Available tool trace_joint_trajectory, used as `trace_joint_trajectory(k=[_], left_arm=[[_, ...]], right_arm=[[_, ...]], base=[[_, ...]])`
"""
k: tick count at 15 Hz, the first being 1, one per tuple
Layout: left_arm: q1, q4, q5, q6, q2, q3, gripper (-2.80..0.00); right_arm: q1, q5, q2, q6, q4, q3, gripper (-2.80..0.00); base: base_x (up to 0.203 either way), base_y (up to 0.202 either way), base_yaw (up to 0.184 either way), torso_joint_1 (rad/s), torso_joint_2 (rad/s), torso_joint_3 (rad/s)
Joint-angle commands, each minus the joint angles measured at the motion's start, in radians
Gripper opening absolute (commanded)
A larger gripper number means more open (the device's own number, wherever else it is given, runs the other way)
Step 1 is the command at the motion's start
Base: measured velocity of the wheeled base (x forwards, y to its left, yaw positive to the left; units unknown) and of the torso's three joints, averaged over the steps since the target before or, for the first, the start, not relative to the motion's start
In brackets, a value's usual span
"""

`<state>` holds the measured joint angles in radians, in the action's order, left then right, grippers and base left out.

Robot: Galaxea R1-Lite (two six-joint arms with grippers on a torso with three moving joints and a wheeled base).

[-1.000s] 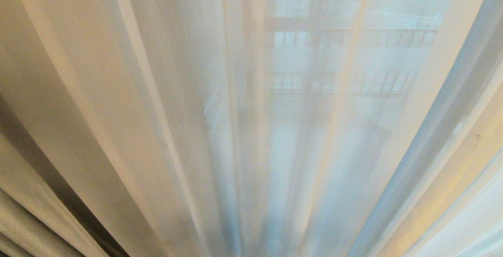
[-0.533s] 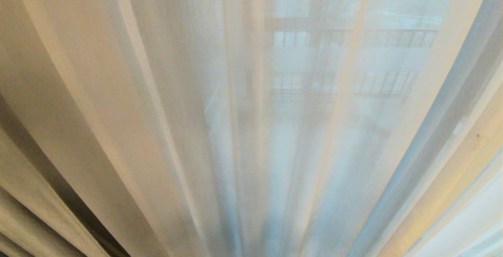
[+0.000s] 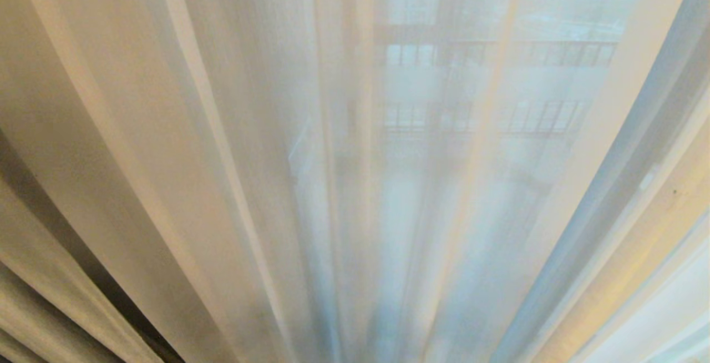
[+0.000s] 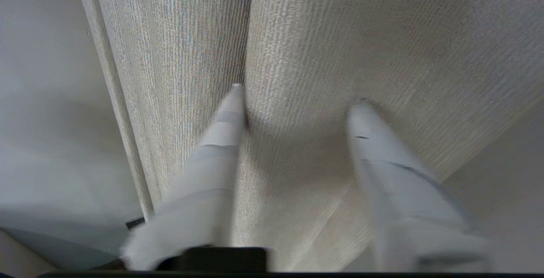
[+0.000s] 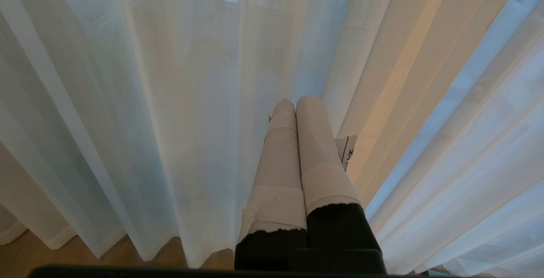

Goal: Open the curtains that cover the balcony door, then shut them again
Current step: Close the outer curtains on both sides

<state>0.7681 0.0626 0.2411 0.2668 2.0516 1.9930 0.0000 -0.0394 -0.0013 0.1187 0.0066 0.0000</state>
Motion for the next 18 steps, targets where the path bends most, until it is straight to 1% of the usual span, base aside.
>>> trace_joint_trajectory(k=[1, 5, 6, 11, 13, 16, 18], left_arm=[[-0.003, 0.001, -0.01, 0.003, -0.002, 0.0, -2.8], [-0.004, 0.001, -0.048, 0.011, -0.004, -0.002, -2.8], [-0.004, 0.002, -0.049, 0.021, -0.005, -0.002, -2.8], [-0.013, -0.004, -0.051, 0.026, -0.025, 0.0, -2.8], [-0.019, -0.005, -0.054, 0.038, -0.032, 0.0, -2.8], [-0.069, -0.007, -0.054, 0.1, -0.1, 0.0, -2.8], [-0.108, -0.007, -0.054, 0.116, -0.144, 0.0, -2.8]], right_arm=[[0.0, -0.002, 0.001, 0.001, 0.001, 0.0, -2.8], [0.0, -0.001, 0.001, -0.001, 0.0, 0.0, -2.8], [0.0, -0.001, 0.001, 0.001, 0.001, 0.0, -2.8], [0.0, -0.002, 0.001, 0.001, 0.0, 0.0, -2.8], [0.0, -0.002, 0.001, 0.001, 0.0, 0.0, -2.8], [0.0, -0.001, 0.001, 0.0, 0.001, 0.0, -2.8], [0.0, -0.001, 0.001, 0.001, 0.001, 0.0, -2.8]], base=[[0.0, 0.0, 0.0, 0.0, 0.0, 0.0], [0.0, 0.0, 0.0, 0.0, 0.0, 0.0], [0.0, 0.0, 0.0, 0.0, 0.0, 0.0], [0.0, 0.0, 0.0, 0.0, 0.0, 0.0], [0.0, 0.0, 0.0, 0.0, 0.0, 0.0], [0.0, 0.0, 0.0, 0.0, 0.0, 0.0], [0.0, 0.0, 0.0, 0.0, 0.0, 0.0]])
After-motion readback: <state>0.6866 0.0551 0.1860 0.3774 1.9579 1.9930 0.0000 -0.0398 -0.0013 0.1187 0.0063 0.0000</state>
